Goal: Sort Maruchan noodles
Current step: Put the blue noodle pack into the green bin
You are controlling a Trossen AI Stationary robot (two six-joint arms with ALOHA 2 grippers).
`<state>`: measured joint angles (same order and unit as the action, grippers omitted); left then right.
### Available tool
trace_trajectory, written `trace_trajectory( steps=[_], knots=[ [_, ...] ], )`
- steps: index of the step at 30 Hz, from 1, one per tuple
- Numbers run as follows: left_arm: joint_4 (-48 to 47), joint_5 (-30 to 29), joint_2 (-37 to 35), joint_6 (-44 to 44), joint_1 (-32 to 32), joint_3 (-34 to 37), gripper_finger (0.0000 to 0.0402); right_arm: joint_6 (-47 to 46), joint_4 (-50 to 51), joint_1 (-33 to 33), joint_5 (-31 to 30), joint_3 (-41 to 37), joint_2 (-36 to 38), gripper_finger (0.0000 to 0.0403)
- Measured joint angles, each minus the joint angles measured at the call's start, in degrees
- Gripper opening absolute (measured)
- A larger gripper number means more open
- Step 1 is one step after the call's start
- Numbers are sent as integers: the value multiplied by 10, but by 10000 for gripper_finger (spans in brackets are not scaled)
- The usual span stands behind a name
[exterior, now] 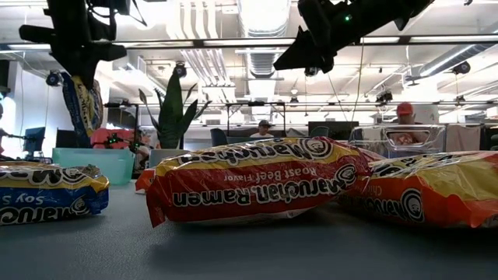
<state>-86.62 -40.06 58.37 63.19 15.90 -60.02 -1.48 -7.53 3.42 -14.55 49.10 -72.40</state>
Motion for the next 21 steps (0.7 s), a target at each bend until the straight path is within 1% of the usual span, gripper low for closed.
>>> trace_trajectory(
  steps=[6, 10, 16, 21],
  knots=[
    [6, -10, 0, 4, 11, 23, 47, 0, 4, 0, 0, 0, 0, 9],
    [12, -3, 0, 7, 19, 42, 47, 0, 4, 0, 0, 0, 0, 9],
    [46, 1, 0, 3, 19, 49, 47, 0, 4, 0, 0, 0, 0, 9],
    [48, 5, 0, 14, 19, 62, 47, 0, 7, 0, 0, 0, 0, 9]
  ],
)
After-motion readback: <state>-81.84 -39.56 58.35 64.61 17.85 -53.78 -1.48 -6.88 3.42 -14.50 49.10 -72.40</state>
